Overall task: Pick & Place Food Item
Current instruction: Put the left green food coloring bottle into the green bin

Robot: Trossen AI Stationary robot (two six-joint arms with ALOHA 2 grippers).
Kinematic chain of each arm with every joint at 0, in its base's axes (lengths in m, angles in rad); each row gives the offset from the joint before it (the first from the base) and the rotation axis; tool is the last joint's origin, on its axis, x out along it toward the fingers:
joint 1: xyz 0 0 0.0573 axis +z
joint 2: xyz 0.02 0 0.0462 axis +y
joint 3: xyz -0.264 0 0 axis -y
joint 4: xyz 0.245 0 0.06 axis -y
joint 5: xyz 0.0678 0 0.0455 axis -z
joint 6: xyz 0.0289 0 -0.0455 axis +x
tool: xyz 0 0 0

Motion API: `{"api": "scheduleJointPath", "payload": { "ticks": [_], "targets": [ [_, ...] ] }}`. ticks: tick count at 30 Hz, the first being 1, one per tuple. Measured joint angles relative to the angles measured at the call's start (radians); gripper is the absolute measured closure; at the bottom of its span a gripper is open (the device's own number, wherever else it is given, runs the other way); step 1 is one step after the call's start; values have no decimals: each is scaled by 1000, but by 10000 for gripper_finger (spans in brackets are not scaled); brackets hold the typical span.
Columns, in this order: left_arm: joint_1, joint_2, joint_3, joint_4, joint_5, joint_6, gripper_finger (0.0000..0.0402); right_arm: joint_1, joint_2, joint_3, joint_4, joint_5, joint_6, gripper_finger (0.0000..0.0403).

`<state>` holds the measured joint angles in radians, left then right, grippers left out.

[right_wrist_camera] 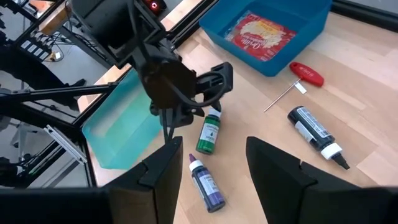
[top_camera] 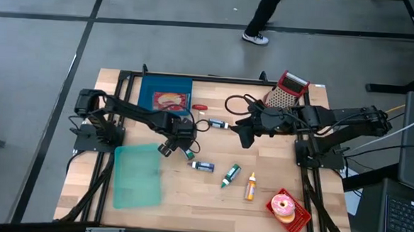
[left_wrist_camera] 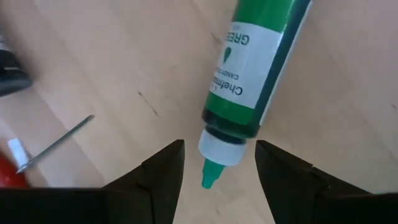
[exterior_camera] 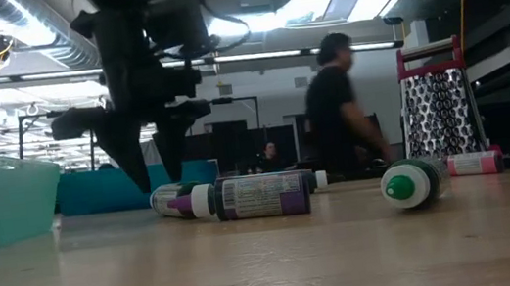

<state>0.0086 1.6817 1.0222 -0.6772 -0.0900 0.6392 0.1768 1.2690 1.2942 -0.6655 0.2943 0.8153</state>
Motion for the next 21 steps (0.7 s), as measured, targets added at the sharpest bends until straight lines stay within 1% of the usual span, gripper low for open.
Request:
{"api": "scheduleJointPath", "payload": {
  "ticks": [12, 16, 21],
  "targets": [
    [1, 63, 0, 0, 0, 55, 210, 0, 0, 0, 2, 1, 4, 222],
    [1, 97, 2, 3, 3, 54, 229, 0, 0, 0, 7, 1, 4, 222],
    [0, 112, 4, -4, 4, 8, 270, 0, 0, 0, 8, 2, 7, 222]
  ]
}}
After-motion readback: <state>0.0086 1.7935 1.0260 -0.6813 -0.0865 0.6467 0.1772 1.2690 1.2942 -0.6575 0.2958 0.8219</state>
